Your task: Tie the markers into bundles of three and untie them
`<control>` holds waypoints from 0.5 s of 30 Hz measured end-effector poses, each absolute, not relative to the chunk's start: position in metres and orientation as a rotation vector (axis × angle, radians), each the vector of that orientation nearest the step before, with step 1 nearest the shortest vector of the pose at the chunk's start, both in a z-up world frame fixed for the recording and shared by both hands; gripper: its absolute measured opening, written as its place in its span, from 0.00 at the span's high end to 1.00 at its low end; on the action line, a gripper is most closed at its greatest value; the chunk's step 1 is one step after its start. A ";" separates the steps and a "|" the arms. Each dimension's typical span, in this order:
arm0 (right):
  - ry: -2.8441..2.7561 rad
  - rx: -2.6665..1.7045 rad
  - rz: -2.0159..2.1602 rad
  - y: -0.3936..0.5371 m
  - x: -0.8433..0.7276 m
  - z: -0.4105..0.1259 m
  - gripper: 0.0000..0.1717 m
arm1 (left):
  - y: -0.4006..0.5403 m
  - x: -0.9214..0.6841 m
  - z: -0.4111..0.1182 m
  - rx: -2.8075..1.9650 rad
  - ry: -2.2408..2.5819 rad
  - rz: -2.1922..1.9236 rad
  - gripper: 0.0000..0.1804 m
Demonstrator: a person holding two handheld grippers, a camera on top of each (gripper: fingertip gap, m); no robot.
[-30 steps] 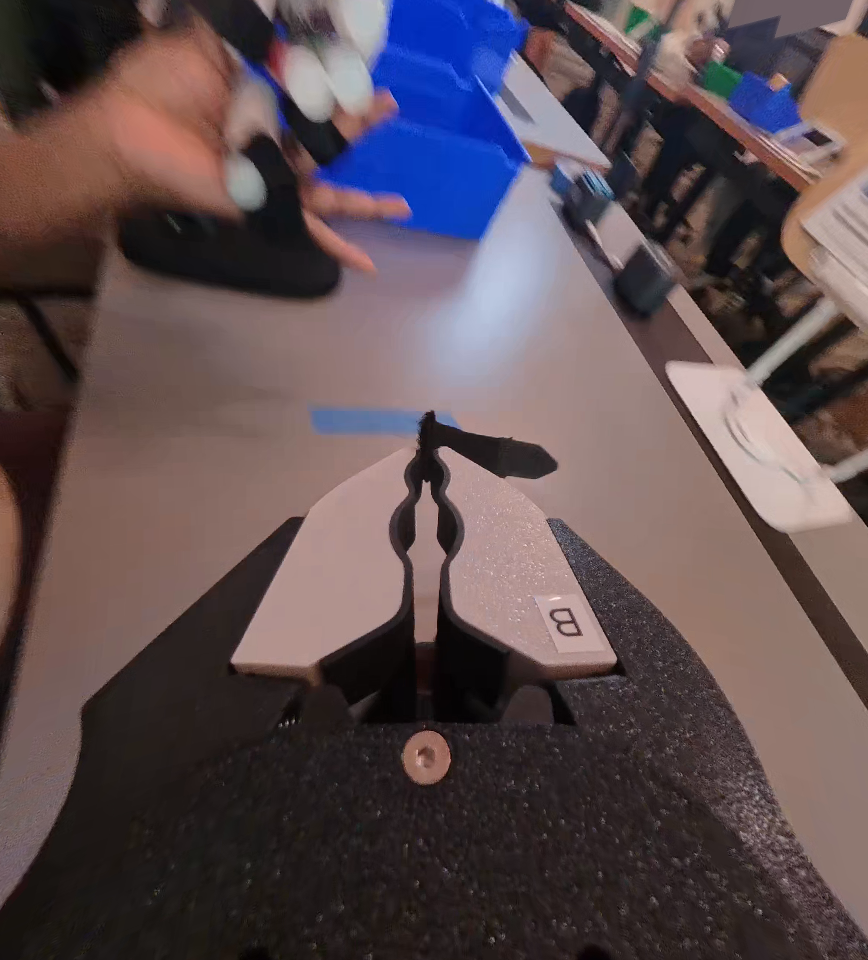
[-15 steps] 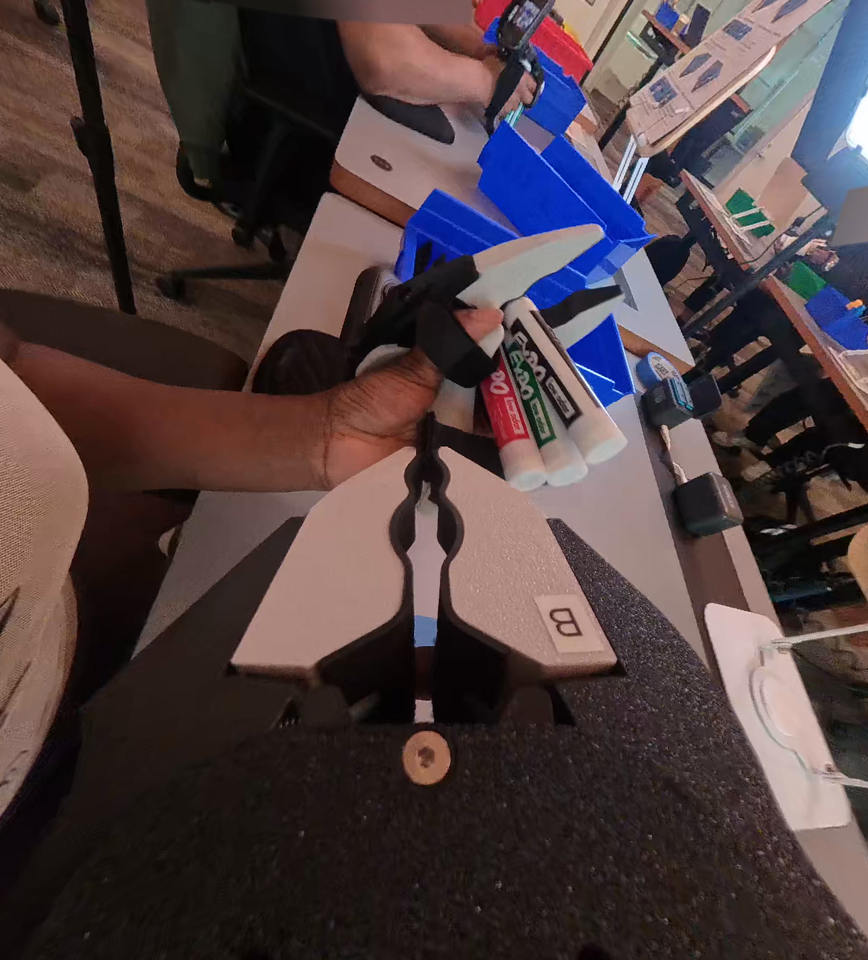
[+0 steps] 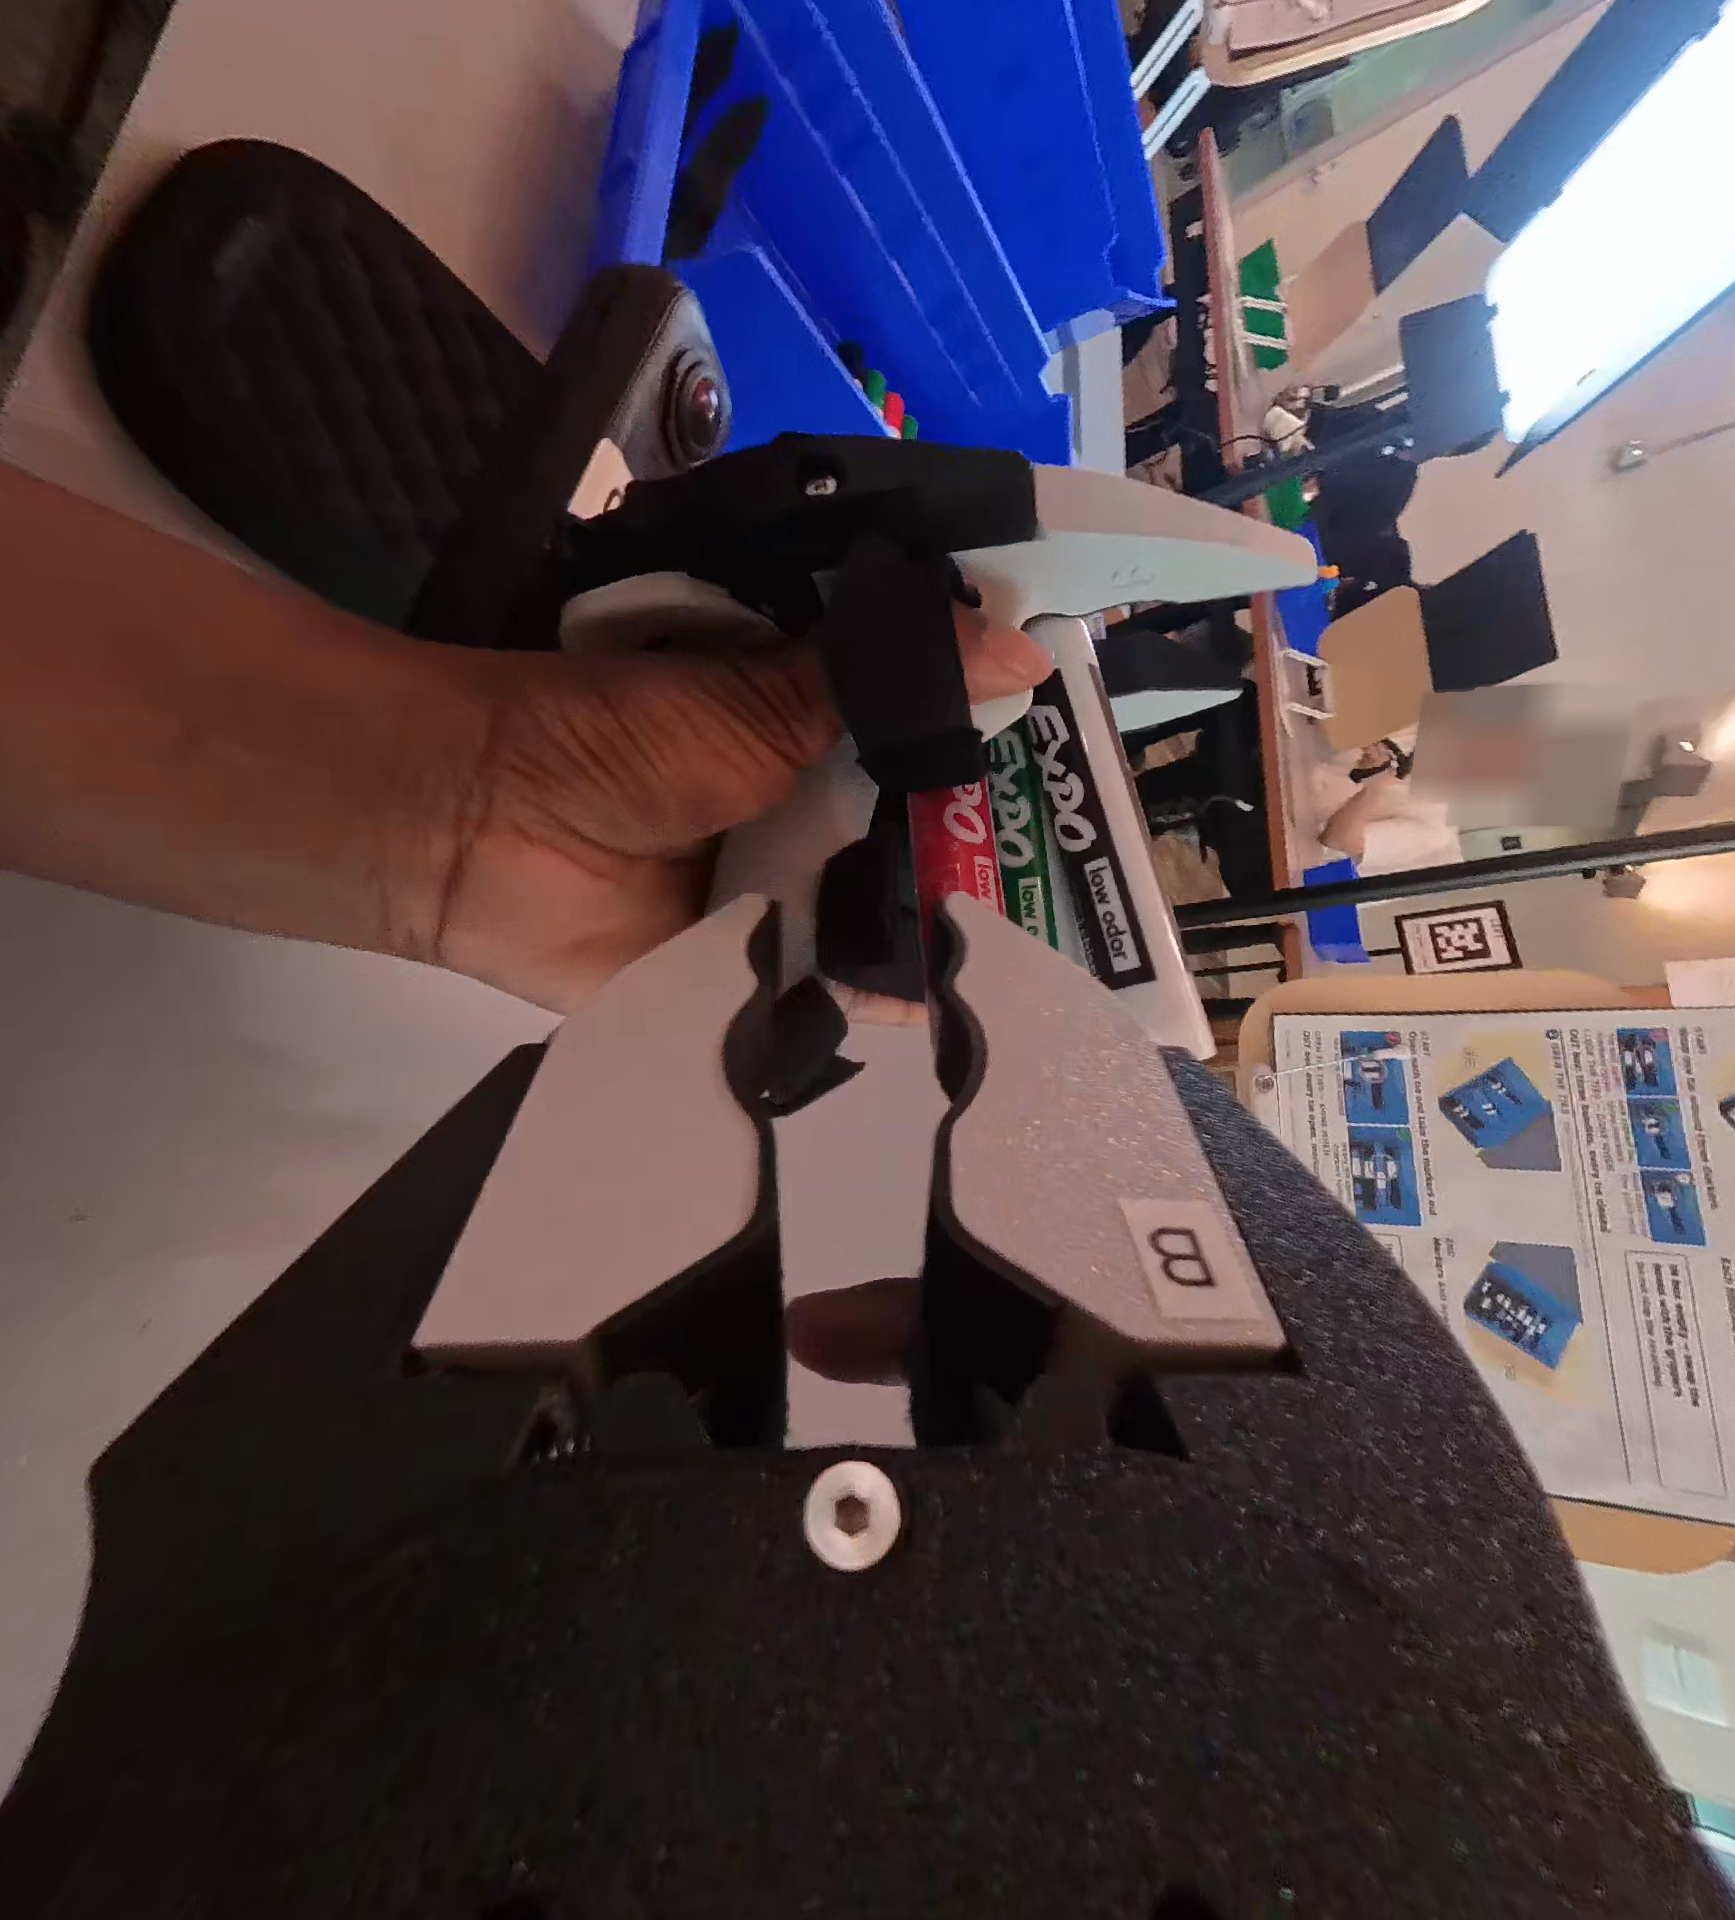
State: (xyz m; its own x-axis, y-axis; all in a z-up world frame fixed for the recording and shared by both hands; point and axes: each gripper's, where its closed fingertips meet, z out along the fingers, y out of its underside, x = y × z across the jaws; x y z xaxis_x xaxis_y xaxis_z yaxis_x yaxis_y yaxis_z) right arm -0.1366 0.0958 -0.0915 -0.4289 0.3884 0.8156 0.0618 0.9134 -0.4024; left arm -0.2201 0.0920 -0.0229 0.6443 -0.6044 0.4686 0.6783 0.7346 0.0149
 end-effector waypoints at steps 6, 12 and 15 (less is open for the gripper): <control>-1.722 -0.462 0.752 0.087 -0.135 -0.077 0.49 | 0.082 -0.234 -0.026 -0.046 -0.511 -0.813 0.79; -1.467 -0.945 1.530 0.117 -0.146 -0.086 0.33 | 0.079 -0.232 -0.019 -0.032 -0.497 -0.824 0.79; -1.511 -0.837 1.477 0.112 -0.158 -0.087 0.34 | 0.083 -0.226 -0.017 -0.039 -0.497 -0.842 0.79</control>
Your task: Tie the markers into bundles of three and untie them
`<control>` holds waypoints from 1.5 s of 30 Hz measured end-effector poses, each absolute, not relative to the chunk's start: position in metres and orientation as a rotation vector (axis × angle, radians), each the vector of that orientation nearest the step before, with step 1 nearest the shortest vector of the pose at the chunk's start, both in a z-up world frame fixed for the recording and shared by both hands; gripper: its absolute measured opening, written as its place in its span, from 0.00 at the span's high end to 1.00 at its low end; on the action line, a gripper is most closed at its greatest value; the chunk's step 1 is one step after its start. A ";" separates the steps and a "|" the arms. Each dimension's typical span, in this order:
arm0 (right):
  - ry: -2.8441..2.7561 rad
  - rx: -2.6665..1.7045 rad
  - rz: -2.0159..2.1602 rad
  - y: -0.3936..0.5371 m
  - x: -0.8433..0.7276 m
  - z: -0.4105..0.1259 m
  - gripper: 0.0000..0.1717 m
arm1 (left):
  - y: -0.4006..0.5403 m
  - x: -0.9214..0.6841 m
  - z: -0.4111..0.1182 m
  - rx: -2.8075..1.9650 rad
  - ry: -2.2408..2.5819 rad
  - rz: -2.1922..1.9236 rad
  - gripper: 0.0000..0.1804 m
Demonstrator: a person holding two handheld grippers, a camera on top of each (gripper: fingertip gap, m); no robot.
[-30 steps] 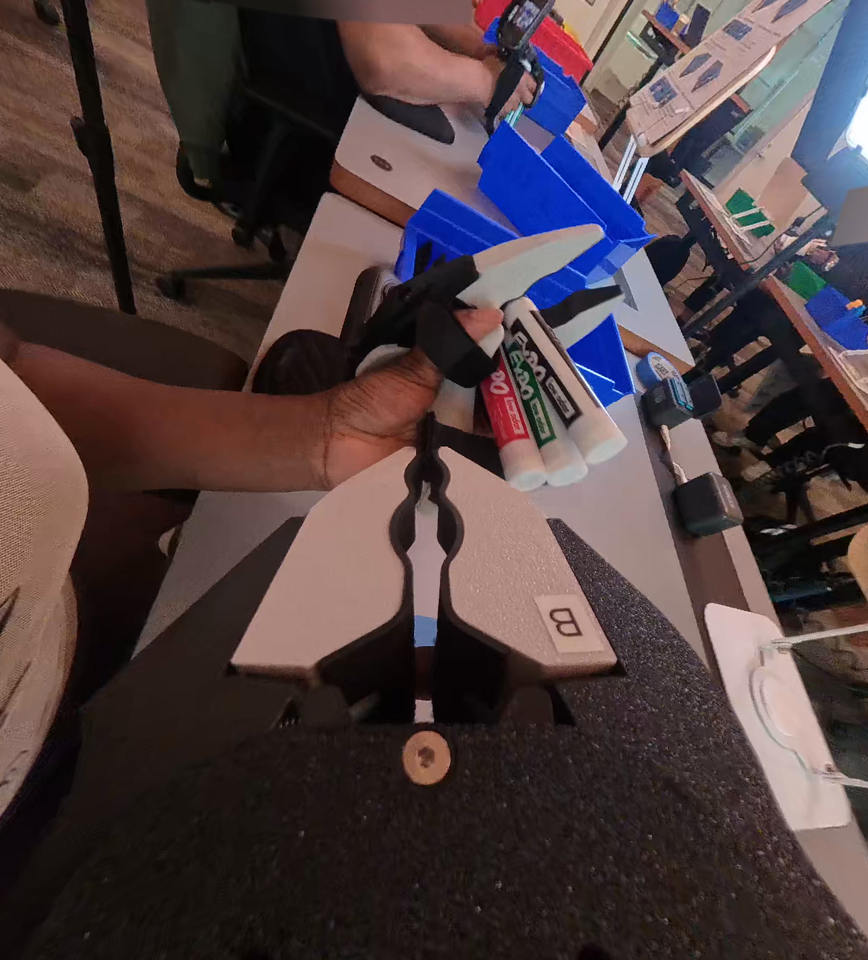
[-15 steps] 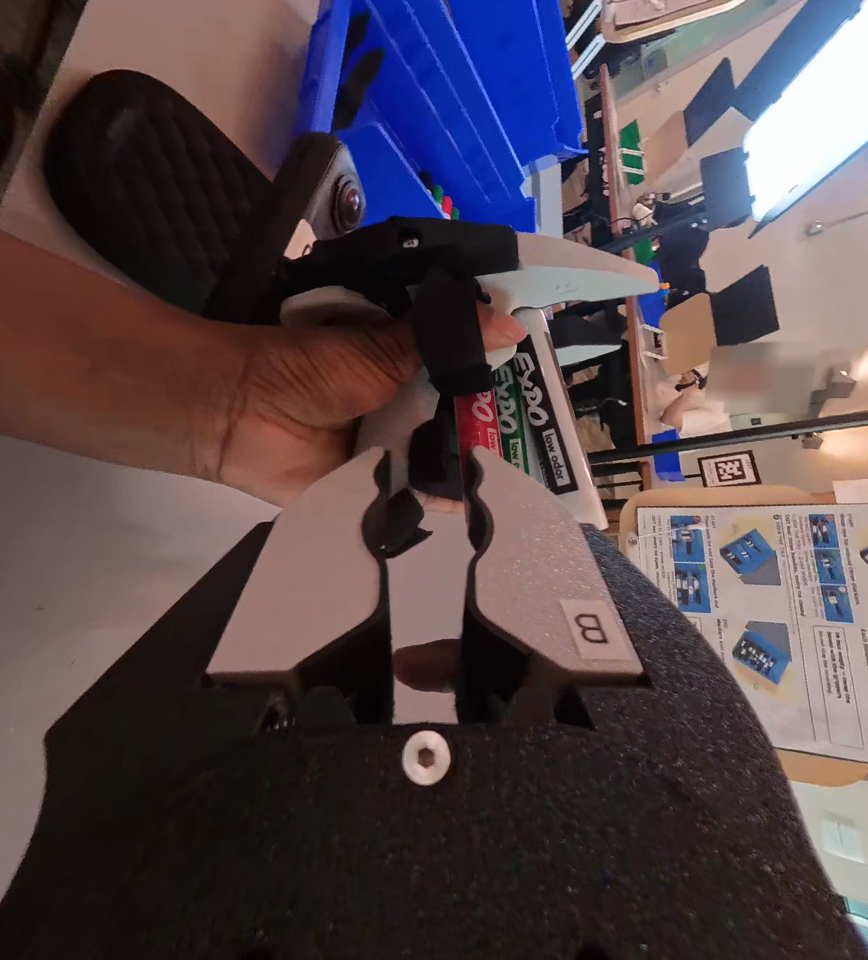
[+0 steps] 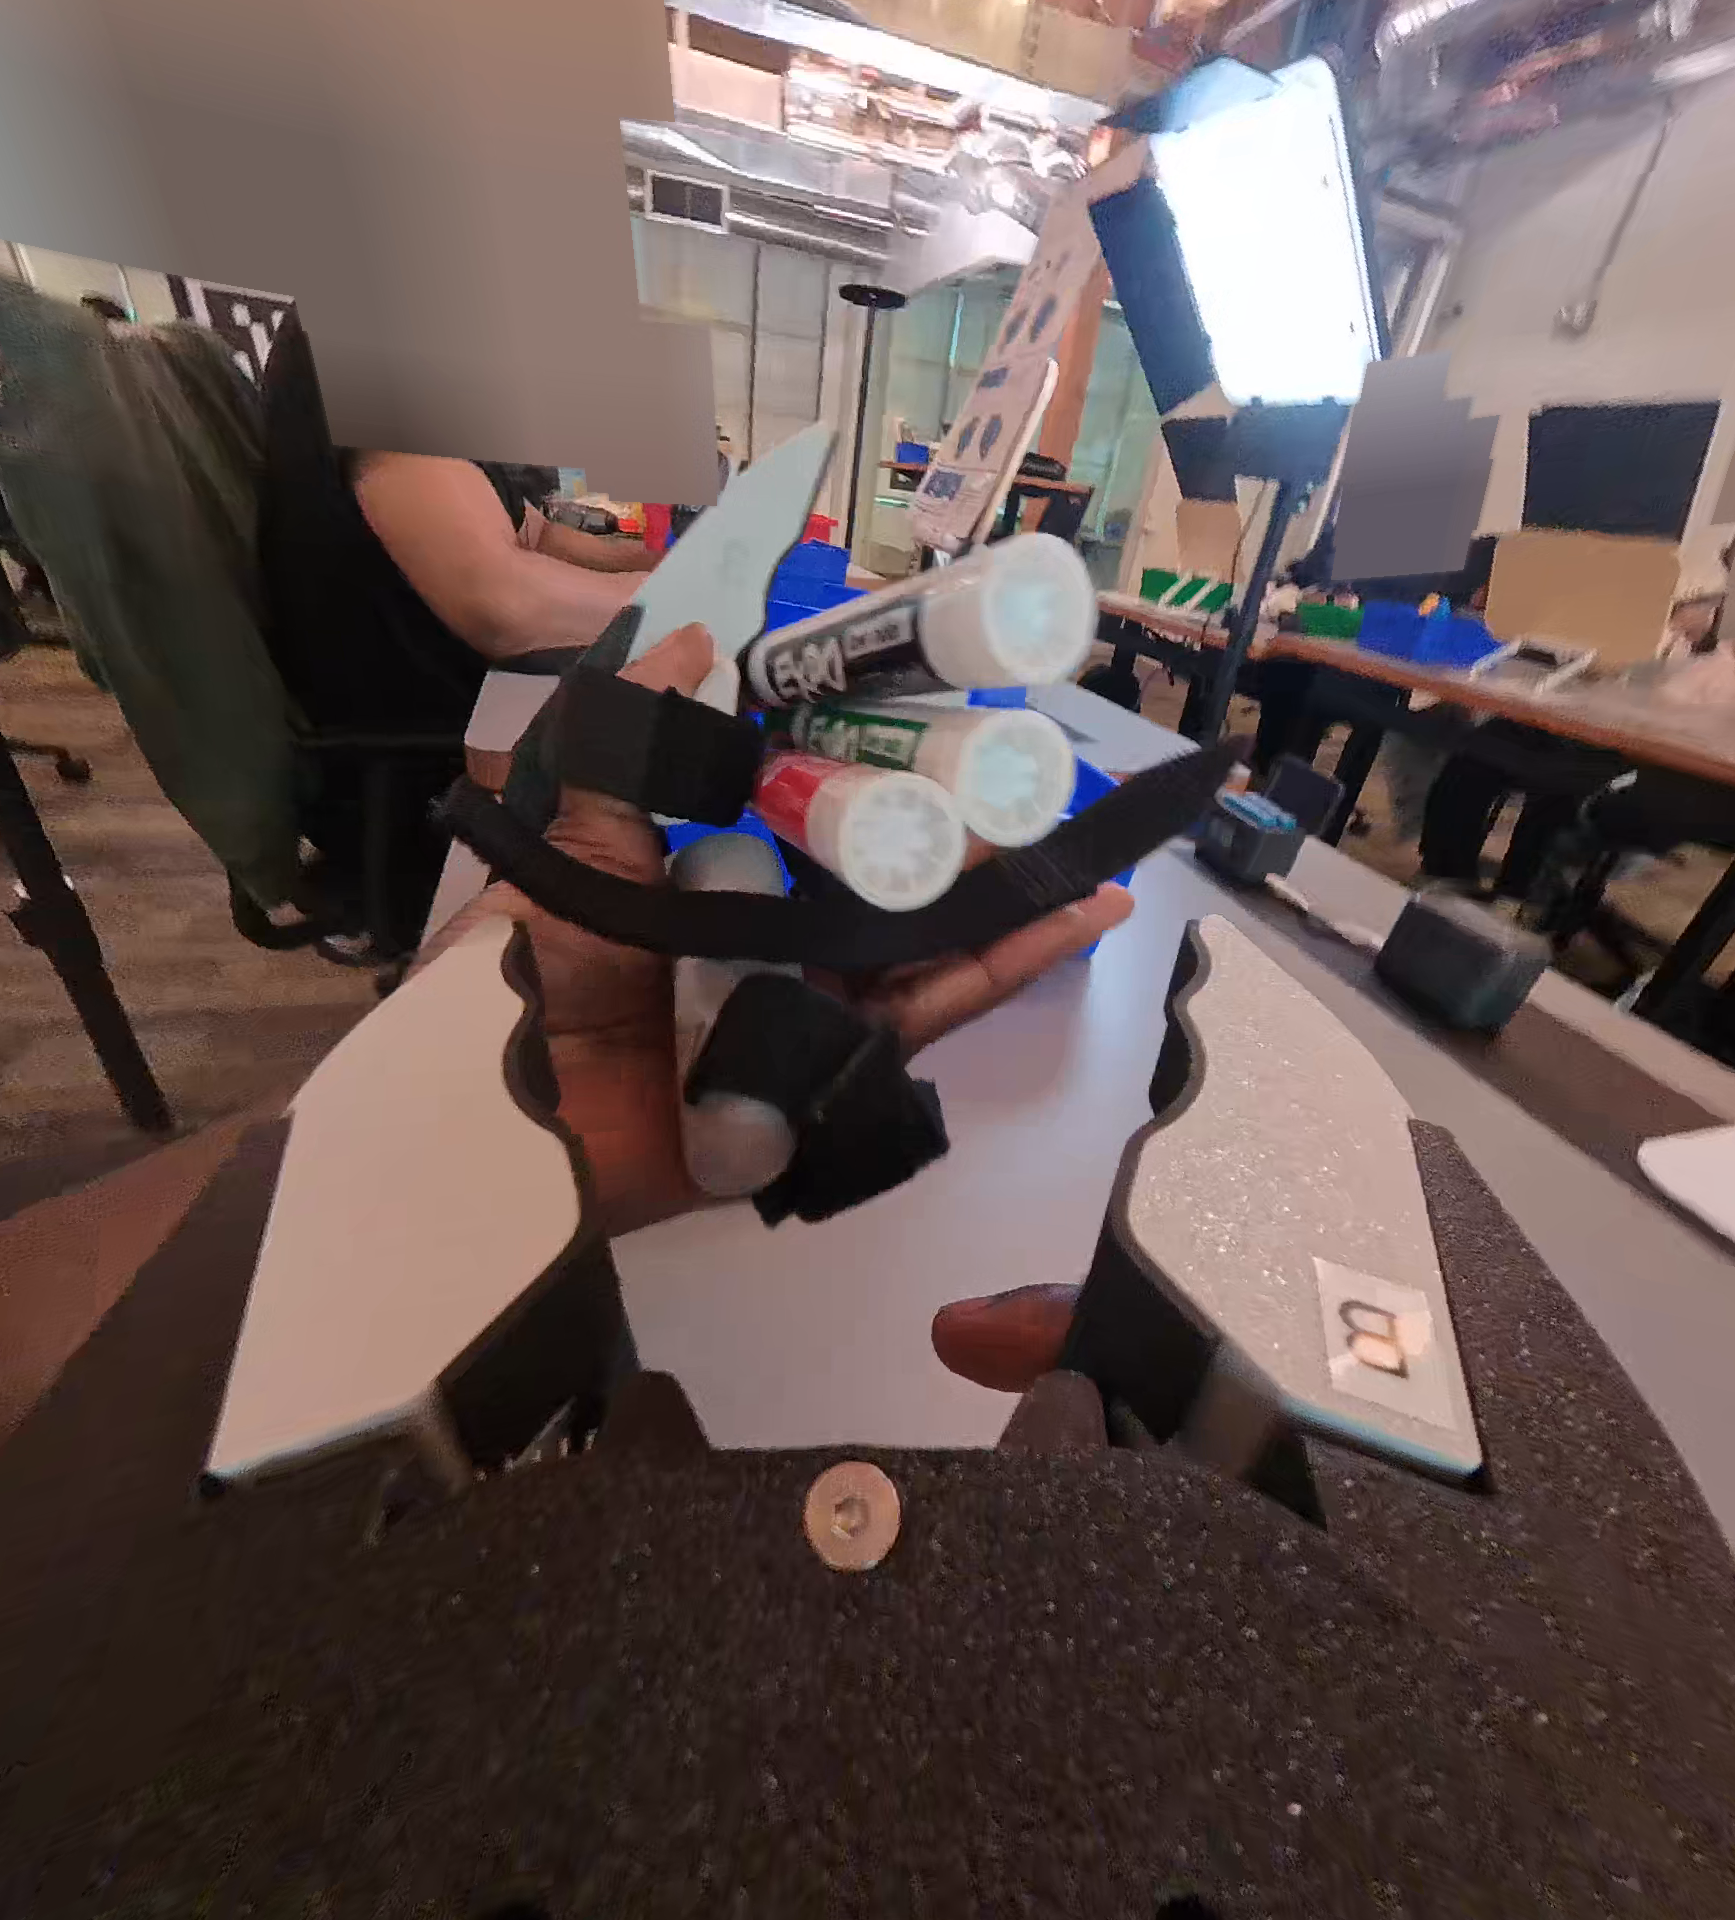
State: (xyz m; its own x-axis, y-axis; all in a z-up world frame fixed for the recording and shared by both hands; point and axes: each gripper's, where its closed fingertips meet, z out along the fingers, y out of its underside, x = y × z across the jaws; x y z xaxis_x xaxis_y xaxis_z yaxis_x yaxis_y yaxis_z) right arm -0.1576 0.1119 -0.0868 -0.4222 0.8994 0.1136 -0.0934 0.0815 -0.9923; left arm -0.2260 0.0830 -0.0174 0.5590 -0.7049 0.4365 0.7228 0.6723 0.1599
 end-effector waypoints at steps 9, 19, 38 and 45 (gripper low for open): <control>-1.408 -0.775 1.576 0.113 -0.163 -0.076 0.58 | 0.093 -0.215 -0.013 -0.086 -0.471 -0.856 0.79; -1.444 -0.656 1.668 0.116 -0.148 -0.077 0.55 | 0.114 -0.207 -0.017 -0.266 -0.506 -0.918 0.79; -1.271 -0.562 1.753 0.129 -0.140 -0.063 0.72 | 0.126 -0.199 -0.016 -0.330 -0.499 -0.945 0.79; -1.331 -0.545 1.773 0.127 -0.141 -0.066 0.61 | 0.130 -0.193 -0.015 -0.368 -0.483 -0.970 0.79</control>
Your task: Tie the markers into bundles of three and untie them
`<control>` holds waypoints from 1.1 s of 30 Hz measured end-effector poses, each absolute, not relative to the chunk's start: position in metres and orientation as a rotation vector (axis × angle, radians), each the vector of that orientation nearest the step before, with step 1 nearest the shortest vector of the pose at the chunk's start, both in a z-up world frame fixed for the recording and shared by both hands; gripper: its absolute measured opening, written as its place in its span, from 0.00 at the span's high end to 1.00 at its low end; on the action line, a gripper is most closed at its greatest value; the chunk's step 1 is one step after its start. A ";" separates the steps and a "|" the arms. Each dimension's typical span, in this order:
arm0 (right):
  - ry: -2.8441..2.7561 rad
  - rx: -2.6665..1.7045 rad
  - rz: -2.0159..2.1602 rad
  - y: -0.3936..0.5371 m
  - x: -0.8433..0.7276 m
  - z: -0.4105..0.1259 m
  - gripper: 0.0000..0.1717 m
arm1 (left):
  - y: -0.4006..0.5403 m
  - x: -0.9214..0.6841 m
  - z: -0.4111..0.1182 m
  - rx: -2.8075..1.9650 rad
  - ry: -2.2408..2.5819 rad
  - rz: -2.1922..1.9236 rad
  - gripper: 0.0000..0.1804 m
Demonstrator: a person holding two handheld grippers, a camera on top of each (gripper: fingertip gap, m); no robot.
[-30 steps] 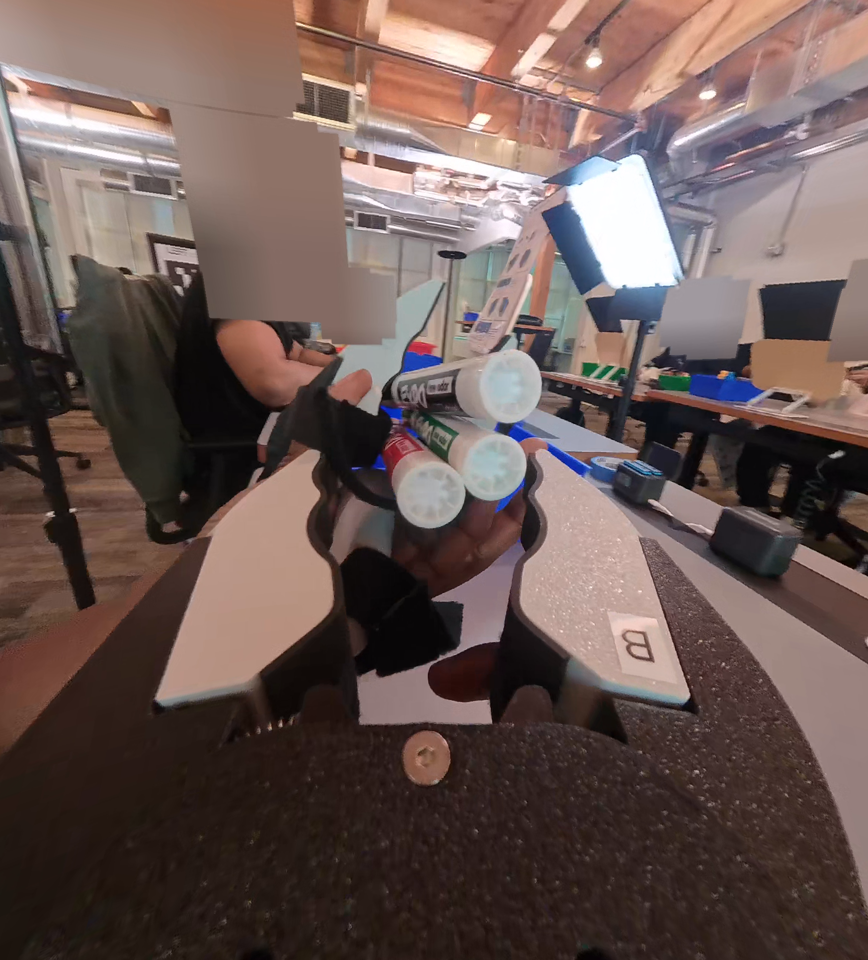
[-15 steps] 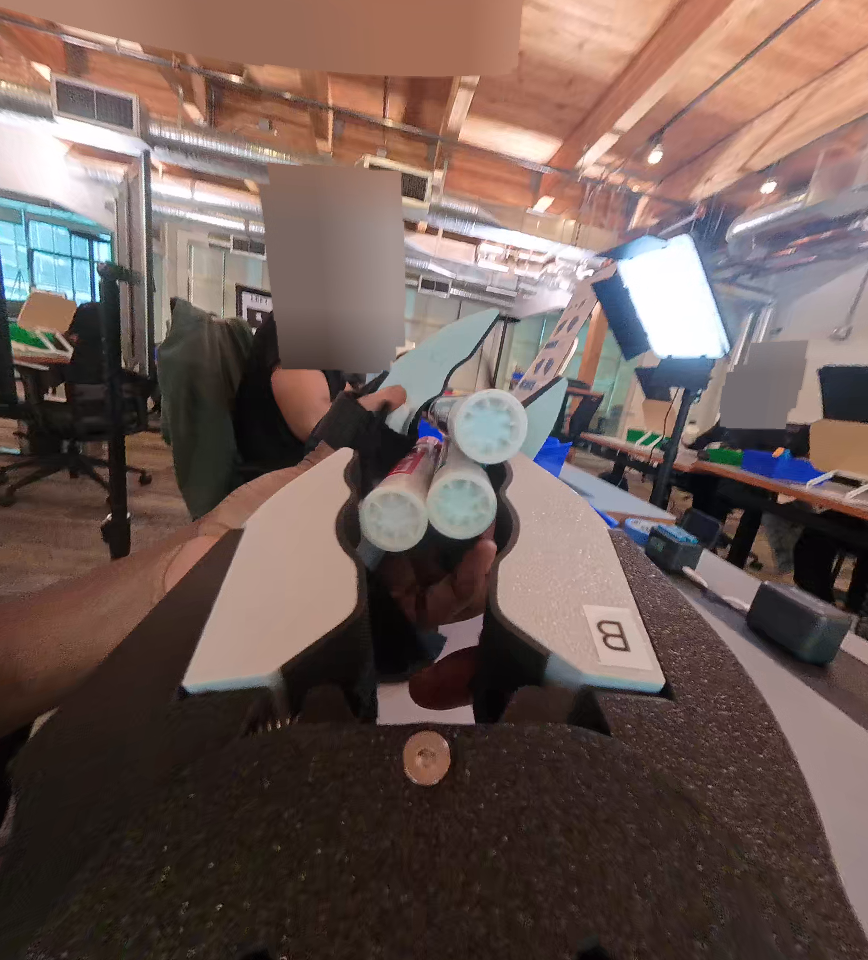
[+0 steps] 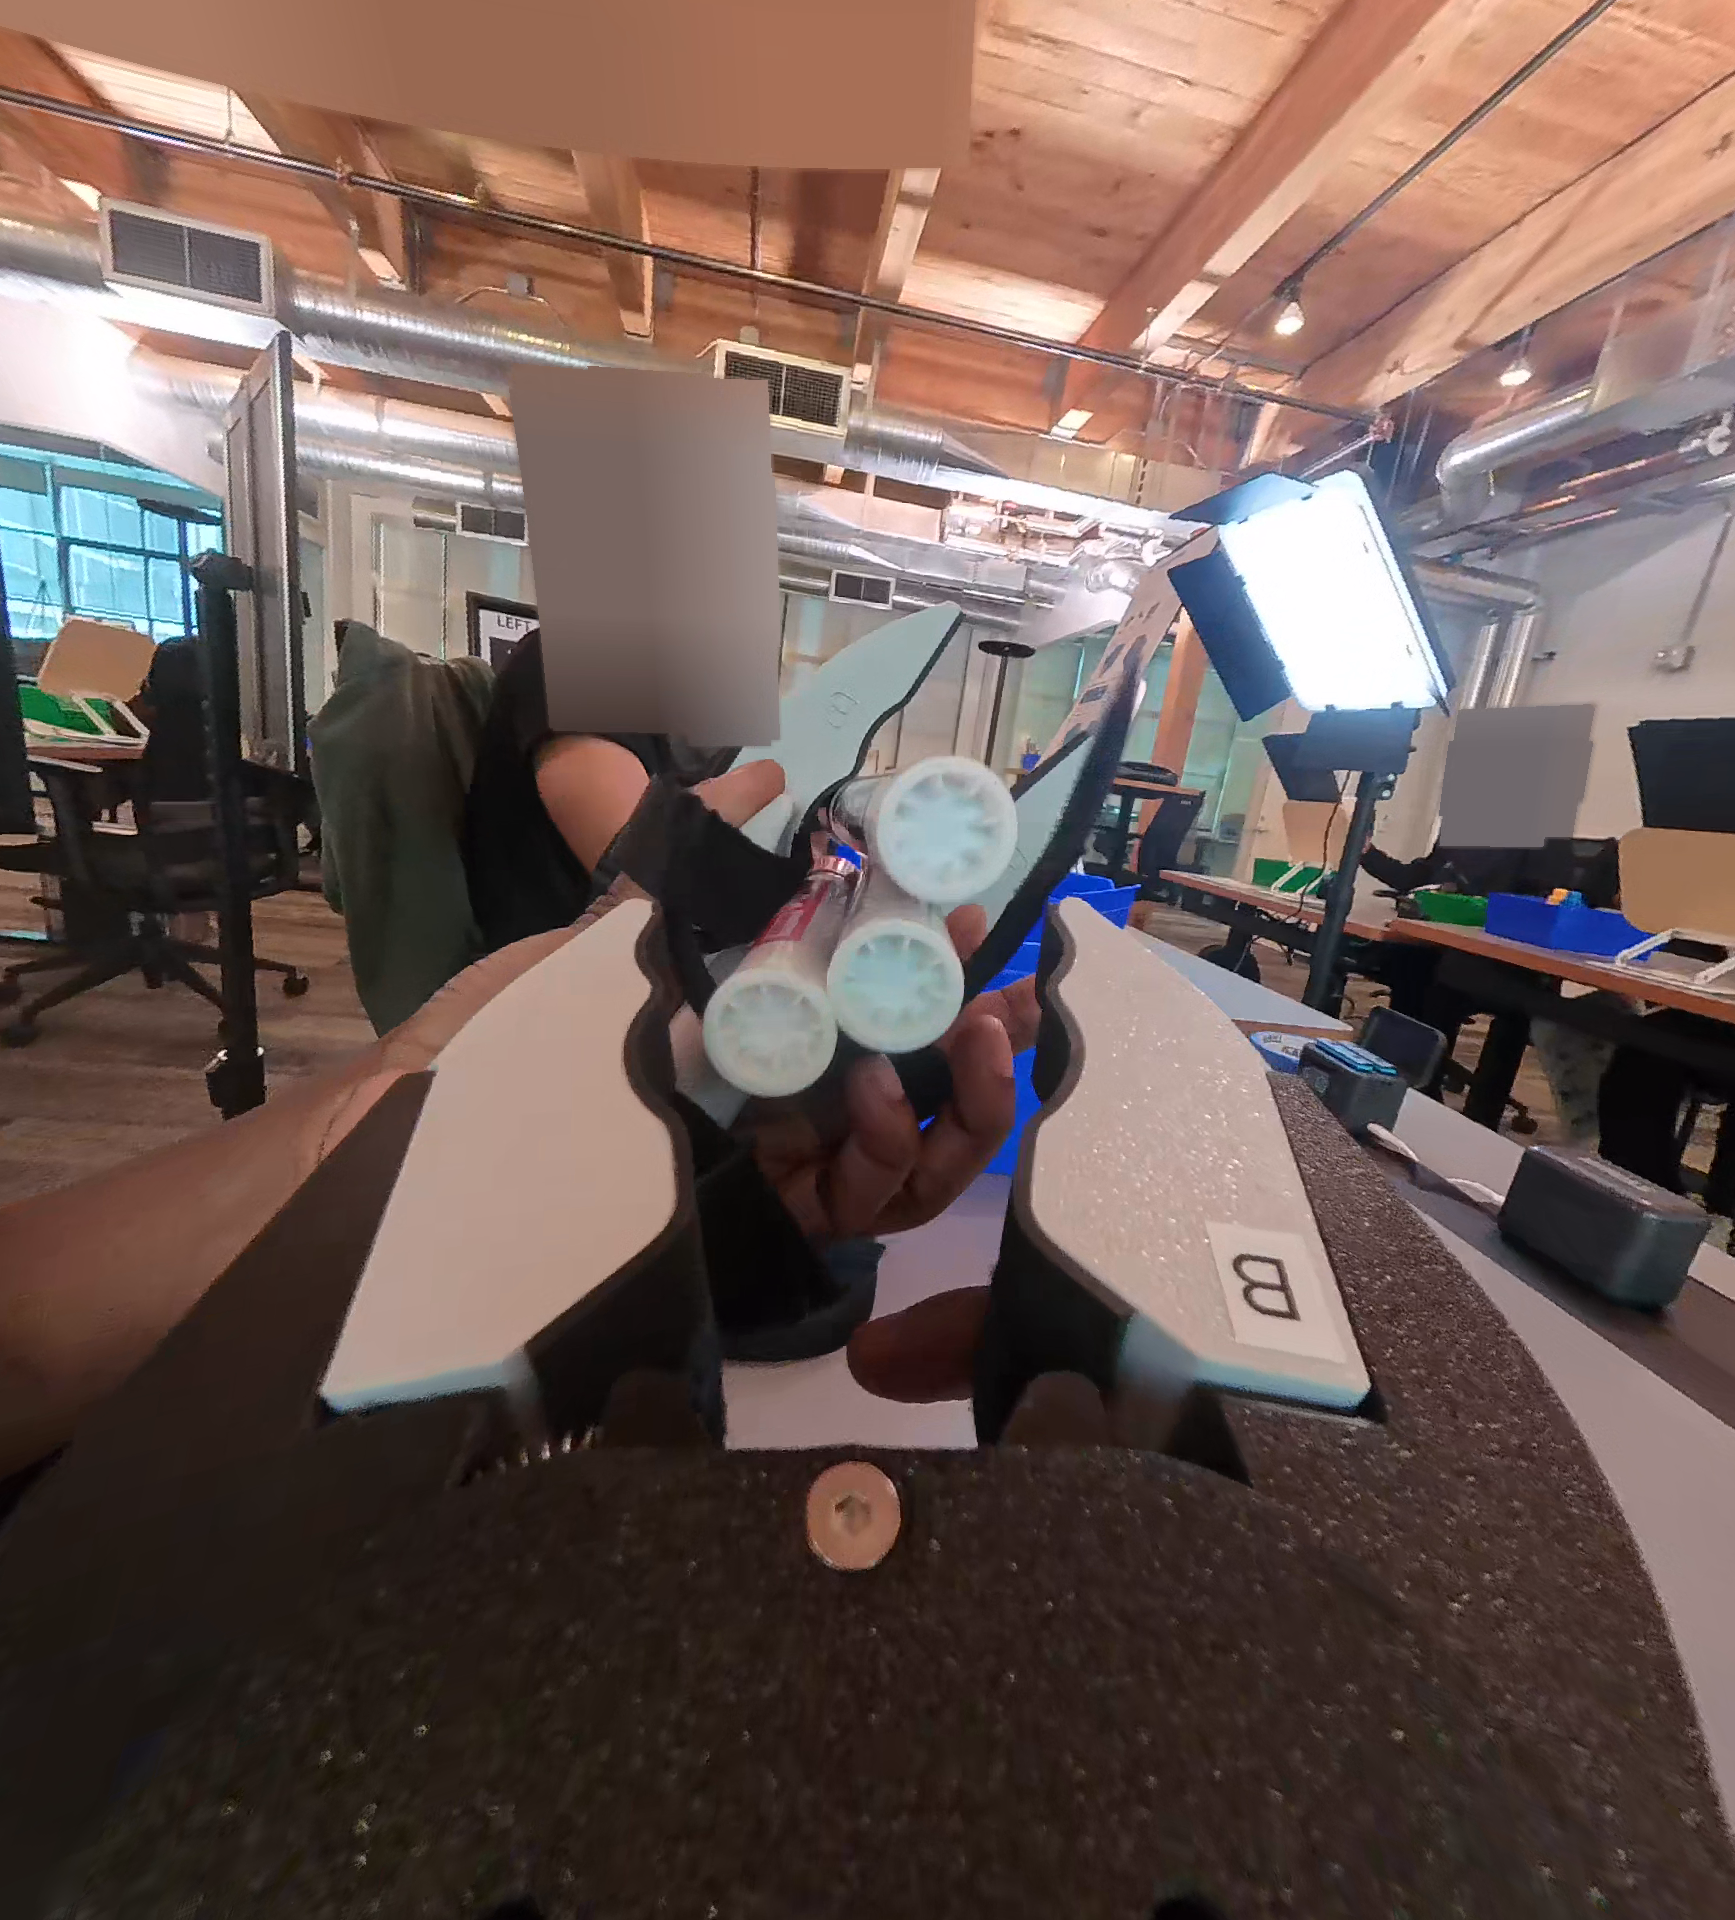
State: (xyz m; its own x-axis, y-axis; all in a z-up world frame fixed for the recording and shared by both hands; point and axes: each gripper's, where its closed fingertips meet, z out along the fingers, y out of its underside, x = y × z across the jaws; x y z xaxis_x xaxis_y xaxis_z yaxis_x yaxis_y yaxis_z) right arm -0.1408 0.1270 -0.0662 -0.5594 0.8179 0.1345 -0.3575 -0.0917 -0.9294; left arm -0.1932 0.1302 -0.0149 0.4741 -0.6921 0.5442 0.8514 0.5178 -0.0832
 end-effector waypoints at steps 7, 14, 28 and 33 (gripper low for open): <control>-1.350 -0.502 1.760 0.123 -0.142 -0.063 0.71 | 0.134 -0.189 -0.016 -0.395 -0.478 -0.975 0.79; -1.188 -0.551 1.858 0.127 -0.142 -0.058 0.73 | 0.131 -0.190 -0.015 -0.417 -0.465 -0.899 0.79; -1.259 -0.484 1.673 0.134 -0.138 -0.062 0.78 | 0.139 -0.182 -0.023 -0.582 -0.526 -0.916 0.79; -1.340 -0.569 1.721 0.133 -0.140 -0.066 0.67 | 0.137 -0.186 -0.028 -0.539 -0.559 -0.954 0.79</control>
